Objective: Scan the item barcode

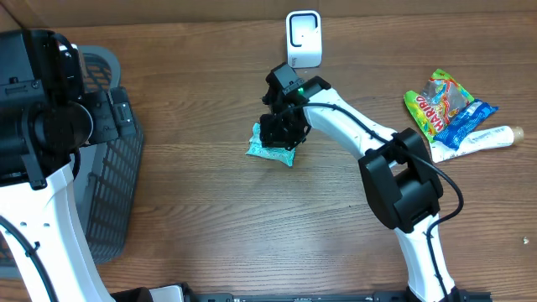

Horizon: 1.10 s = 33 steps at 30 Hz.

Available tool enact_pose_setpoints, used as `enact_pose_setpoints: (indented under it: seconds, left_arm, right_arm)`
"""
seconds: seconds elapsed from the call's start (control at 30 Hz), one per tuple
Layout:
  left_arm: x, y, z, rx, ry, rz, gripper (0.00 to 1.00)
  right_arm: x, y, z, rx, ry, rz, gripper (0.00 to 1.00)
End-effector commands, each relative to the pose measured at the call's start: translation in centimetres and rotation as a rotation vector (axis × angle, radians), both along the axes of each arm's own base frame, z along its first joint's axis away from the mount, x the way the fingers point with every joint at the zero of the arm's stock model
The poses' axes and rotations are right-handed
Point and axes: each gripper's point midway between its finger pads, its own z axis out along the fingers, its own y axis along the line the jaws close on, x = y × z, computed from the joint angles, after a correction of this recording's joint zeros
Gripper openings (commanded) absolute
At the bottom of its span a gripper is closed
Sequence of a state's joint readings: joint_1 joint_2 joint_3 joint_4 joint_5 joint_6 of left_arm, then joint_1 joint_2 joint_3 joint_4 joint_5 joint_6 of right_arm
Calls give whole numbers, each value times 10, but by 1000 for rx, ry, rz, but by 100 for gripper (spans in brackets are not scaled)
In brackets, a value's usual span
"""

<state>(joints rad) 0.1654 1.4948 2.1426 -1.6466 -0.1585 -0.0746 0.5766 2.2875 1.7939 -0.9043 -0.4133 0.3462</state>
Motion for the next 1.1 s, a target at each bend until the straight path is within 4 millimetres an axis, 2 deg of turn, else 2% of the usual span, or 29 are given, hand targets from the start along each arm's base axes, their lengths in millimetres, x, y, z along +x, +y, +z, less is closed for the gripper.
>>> enact_pose_setpoints:
  seconds: [0.0, 0.07, 0.13, 0.2, 0.3, 0.4, 0.47, 0.57, 0.77, 0.87, 1.07]
  left_arm:
    - [1, 2, 4, 13, -11, -1, 100]
    - [1, 2, 4, 13, -11, -1, 100]
    - [1, 2, 4, 13, -11, -1, 100]
    - [1, 2, 4, 13, -11, -1, 100]
    - [1, 2, 4, 13, -11, -1, 100]
    - [1, 2, 4, 13, -11, -1, 99]
    - [1, 2, 4, 13, -11, -1, 100]
    - [1, 2, 4, 13, -11, -1, 100]
    - [1, 2, 4, 13, -11, -1, 100]
    - [1, 2, 4, 13, -11, -1, 100]
    - [1, 2, 4, 13, -11, -1, 100]
  right_arm:
    - [-7, -18, -28, -98, -7, 27, 15]
    - [-4, -16, -23, -88, -36, 71, 15]
    - [0, -15, -11, -74, -62, 102, 25]
    - [6, -13, 9, -41, -90, 134, 38]
    - [16, -13, 53, 32, -112, 133, 52]
    - [23, -33, 89, 26, -95, 59, 76]
    - [26, -51, 96, -1, -68, -1, 80]
    - [28, -75, 91, -25, -15, -54, 83]
    - [23, -103, 54, -48, 92, -108, 83]
    - [14, -98, 36, 2, 136, -102, 83]
    - [11, -91, 11, 49, 176, -179, 83]
